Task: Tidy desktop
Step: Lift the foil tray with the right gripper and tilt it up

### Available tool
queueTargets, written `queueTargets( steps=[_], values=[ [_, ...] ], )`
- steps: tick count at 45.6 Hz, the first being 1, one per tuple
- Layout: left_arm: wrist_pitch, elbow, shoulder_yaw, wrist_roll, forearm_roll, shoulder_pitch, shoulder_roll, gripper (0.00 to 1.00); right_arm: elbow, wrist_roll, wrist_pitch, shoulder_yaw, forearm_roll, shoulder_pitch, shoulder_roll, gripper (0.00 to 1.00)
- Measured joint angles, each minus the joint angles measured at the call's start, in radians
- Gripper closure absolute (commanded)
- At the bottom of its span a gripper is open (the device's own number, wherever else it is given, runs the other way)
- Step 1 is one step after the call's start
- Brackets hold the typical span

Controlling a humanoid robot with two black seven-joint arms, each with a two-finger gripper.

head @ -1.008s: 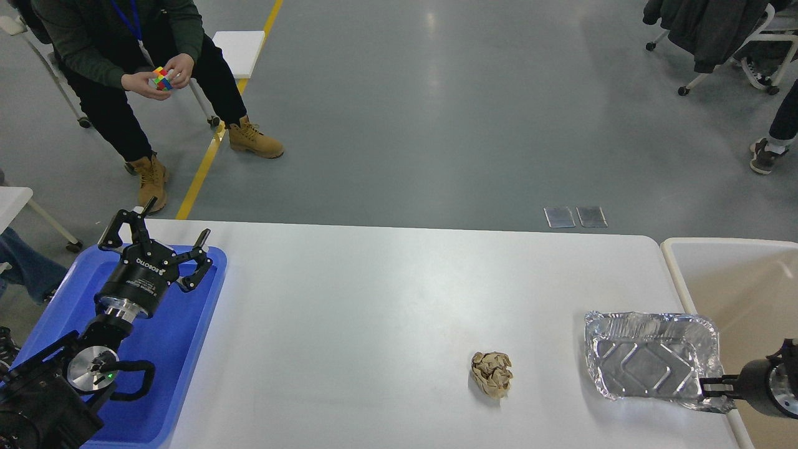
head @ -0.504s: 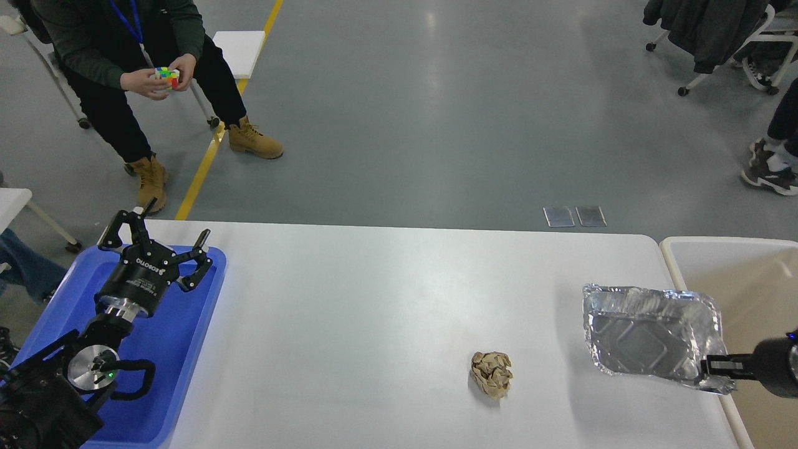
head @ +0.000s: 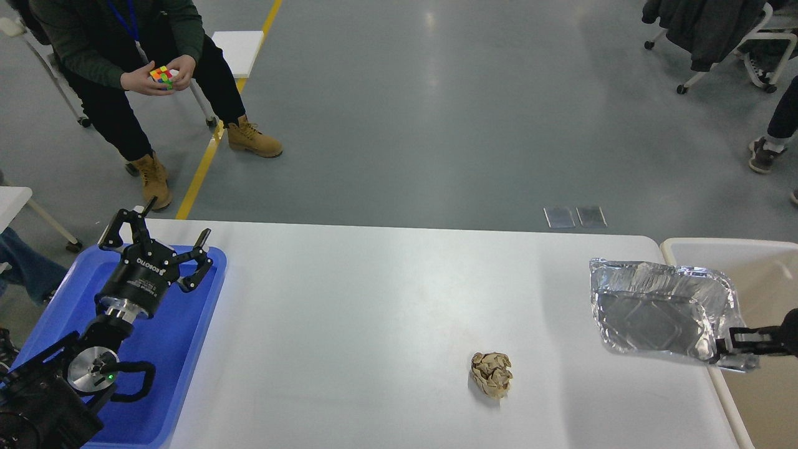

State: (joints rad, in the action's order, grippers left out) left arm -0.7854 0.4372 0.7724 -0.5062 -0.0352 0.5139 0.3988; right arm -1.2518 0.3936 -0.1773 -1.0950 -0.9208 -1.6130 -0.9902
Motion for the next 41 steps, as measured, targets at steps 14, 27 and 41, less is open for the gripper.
queueTargets(
  steps=[14,27,41],
  values=[
    [0.000,0.000,0.000,0.000,0.000,0.000,0.000,0.01,-0.044,0.002,-0.129,-0.097,-0.005,-0.240,-0.012,1.00],
    [0.000,0.000,0.000,0.000,0.000,0.000,0.000,0.01,-0.054,0.002,-0.220,-0.124,-0.007,-0.356,-0.008,1.00],
    [0.000,0.000,0.001,0.000,0.000,-0.001,0.000,0.01,-0.044,0.003,-0.267,-0.146,0.032,-0.385,-0.015,1.00]
  ],
)
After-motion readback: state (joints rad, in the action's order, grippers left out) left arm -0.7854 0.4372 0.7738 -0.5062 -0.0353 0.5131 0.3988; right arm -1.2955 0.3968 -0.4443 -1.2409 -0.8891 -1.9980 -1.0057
